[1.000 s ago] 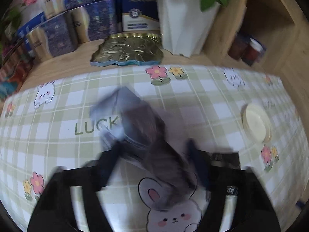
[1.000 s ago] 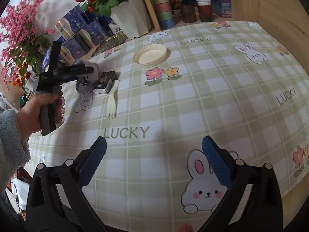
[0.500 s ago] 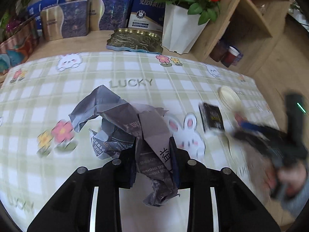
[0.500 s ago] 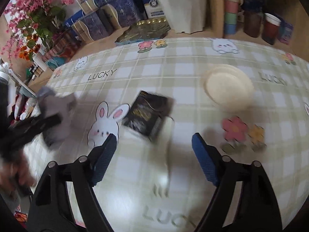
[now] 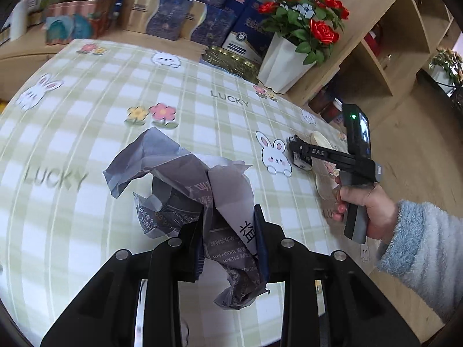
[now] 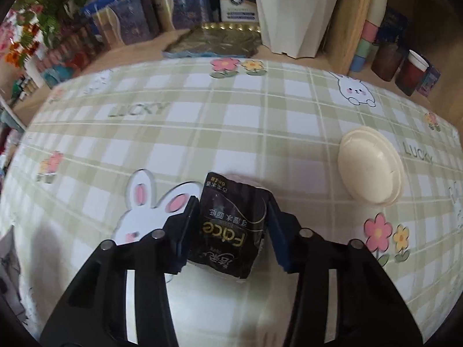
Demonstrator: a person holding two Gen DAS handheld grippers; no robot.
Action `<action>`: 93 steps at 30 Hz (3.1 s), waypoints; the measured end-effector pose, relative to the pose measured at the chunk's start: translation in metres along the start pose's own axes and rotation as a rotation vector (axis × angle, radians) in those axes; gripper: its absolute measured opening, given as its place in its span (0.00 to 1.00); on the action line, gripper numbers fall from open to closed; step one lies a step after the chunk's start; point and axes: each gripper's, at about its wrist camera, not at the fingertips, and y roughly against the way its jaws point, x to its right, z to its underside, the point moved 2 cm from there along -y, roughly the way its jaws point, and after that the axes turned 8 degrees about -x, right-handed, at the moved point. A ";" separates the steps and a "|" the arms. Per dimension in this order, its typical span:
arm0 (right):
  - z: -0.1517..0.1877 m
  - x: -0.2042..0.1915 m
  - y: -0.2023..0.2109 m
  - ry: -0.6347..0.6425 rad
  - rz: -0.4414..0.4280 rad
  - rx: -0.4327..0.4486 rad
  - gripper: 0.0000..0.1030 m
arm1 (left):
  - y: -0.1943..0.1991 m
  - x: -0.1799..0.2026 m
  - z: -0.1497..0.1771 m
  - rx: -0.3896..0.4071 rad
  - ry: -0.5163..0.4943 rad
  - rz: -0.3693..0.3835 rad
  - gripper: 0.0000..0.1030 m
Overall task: Collect trash
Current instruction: 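Carry the paper and black packet over the pot with both tools, then open the right tool over the pot while the left tool releases the paper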
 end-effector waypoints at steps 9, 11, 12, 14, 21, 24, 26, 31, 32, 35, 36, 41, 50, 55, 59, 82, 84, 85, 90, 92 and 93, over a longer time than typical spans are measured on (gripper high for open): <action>0.038 -0.024 0.069 0.042 -0.170 0.042 0.44 | 0.024 0.023 0.041 0.021 0.020 0.024 0.28; 0.054 -0.024 0.088 0.040 -0.198 0.049 0.44 | 0.030 0.031 0.045 0.028 0.005 0.021 0.28; 0.064 -0.023 0.098 0.033 -0.215 0.051 0.44 | 0.033 0.036 0.047 0.030 -0.001 0.023 0.28; 0.081 -0.020 0.114 0.019 -0.236 0.059 0.44 | 0.040 0.047 0.051 0.034 -0.023 0.025 0.28; 0.163 -0.003 0.160 -0.032 -0.301 0.053 0.44 | 0.052 0.079 0.080 -0.007 -0.070 0.034 0.28; 0.201 0.002 0.171 -0.048 -0.311 0.041 0.44 | 0.057 0.096 0.101 -0.033 -0.108 0.035 0.28; 0.227 0.003 0.177 -0.066 -0.322 0.027 0.44 | 0.062 0.105 0.114 -0.044 -0.139 0.034 0.28; 0.290 0.001 0.178 -0.078 -0.348 -0.015 0.44 | 0.069 0.119 0.146 -0.062 -0.205 0.036 0.28; 0.299 0.000 0.177 -0.081 -0.350 -0.029 0.44 | 0.069 0.120 0.151 -0.069 -0.199 0.046 0.28; 0.319 -0.004 0.173 -0.074 -0.332 -0.054 0.44 | 0.068 0.123 0.161 -0.083 -0.198 0.051 0.28; 0.322 -0.005 0.173 -0.071 -0.330 -0.051 0.44 | 0.067 0.125 0.164 -0.085 -0.201 0.050 0.28; 0.332 -0.013 0.174 -0.065 -0.344 -0.045 0.48 | 0.061 0.128 0.172 -0.095 -0.161 0.078 0.28; 0.340 -0.019 0.168 -0.066 -0.313 -0.044 0.63 | 0.046 0.128 0.186 -0.140 -0.170 0.046 0.28; 0.335 -0.005 0.179 -0.113 -0.252 0.026 0.84 | 0.041 0.126 0.189 -0.157 -0.161 0.044 0.28; 0.331 0.010 0.191 -0.160 -0.180 0.098 0.91 | 0.035 0.129 0.193 -0.176 -0.183 0.026 0.29; 0.337 0.019 0.208 -0.188 -0.066 0.199 0.95 | 0.018 0.146 0.208 -0.234 -0.256 0.007 0.46; 0.337 0.020 0.207 -0.194 -0.065 0.198 0.95 | 0.018 0.145 0.208 -0.233 -0.253 0.009 0.51; 0.337 0.021 0.207 -0.199 -0.064 0.198 0.95 | 0.019 0.144 0.207 -0.231 -0.251 0.010 0.52; 0.338 0.026 0.205 -0.225 -0.063 0.197 0.95 | 0.022 0.140 0.204 -0.192 -0.233 -0.032 0.72; 0.338 0.027 0.204 -0.230 -0.075 0.197 0.95 | 0.025 0.138 0.200 -0.164 -0.223 -0.067 0.76; 0.338 0.027 0.204 -0.230 -0.080 0.198 0.95 | 0.026 0.136 0.199 -0.155 -0.215 -0.081 0.79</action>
